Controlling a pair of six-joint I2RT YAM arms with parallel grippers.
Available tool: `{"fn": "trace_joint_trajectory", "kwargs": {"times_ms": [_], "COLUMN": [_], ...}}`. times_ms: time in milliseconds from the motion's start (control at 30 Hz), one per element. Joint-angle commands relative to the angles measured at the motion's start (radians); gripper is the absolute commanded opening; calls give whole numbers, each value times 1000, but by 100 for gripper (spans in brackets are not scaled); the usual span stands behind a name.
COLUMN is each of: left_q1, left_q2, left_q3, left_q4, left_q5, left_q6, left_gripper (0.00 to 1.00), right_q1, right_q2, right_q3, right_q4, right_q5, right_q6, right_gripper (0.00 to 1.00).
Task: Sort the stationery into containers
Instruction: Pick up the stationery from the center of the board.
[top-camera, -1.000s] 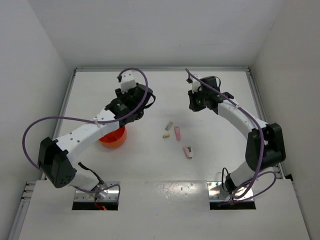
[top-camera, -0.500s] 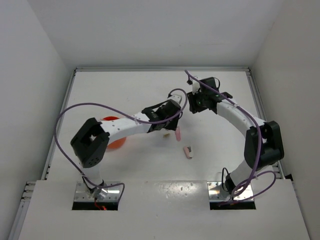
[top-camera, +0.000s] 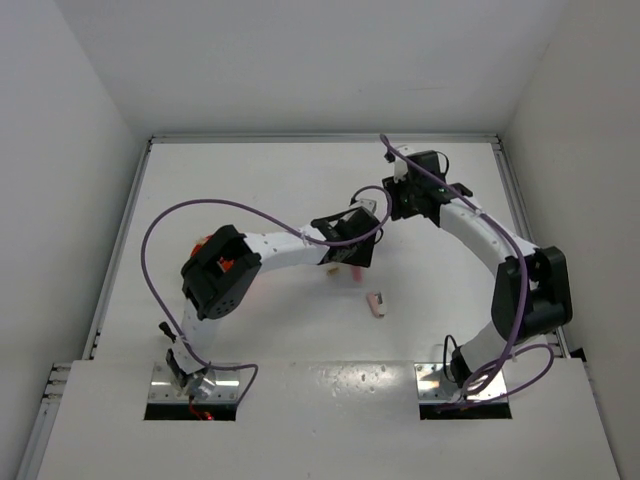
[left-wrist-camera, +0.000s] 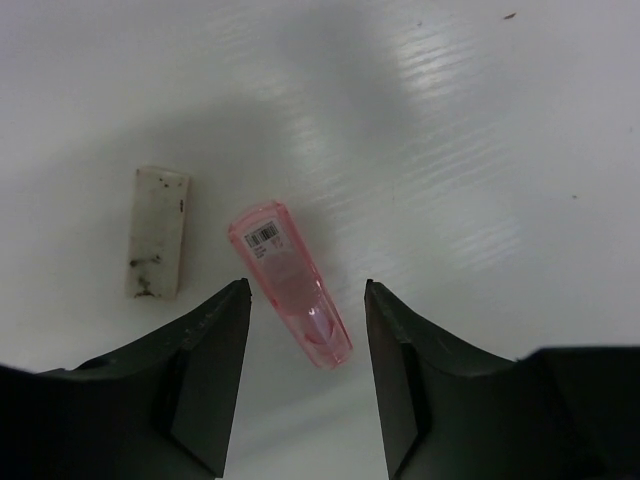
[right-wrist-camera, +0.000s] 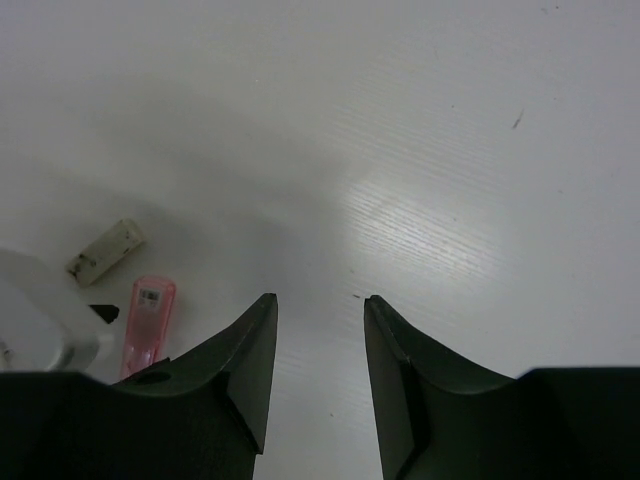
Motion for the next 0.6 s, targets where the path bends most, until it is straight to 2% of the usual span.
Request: {"fn": "trace_joint_trajectory", "kwargs": {"times_ms": [0,233,567], "left_q1": [-2,-12,-50], "left_q2": [20,72,162], "left_q3": [48,106,199], "left_q4": [16,-64,-196], "left_q5": [5,-80,-187], "left_q6": [-35,-131,-177], "left_gripper": [54,49,46], "right_q1": [-15,-24,-42], "right_q2": [-49,-58,-76], "right_q3": [13,13,4], "right_q4": [32,32,32], "right_q5": [10,-20,-40], "right_q6": [22,22,31], "right_gripper": [41,41,41]}}
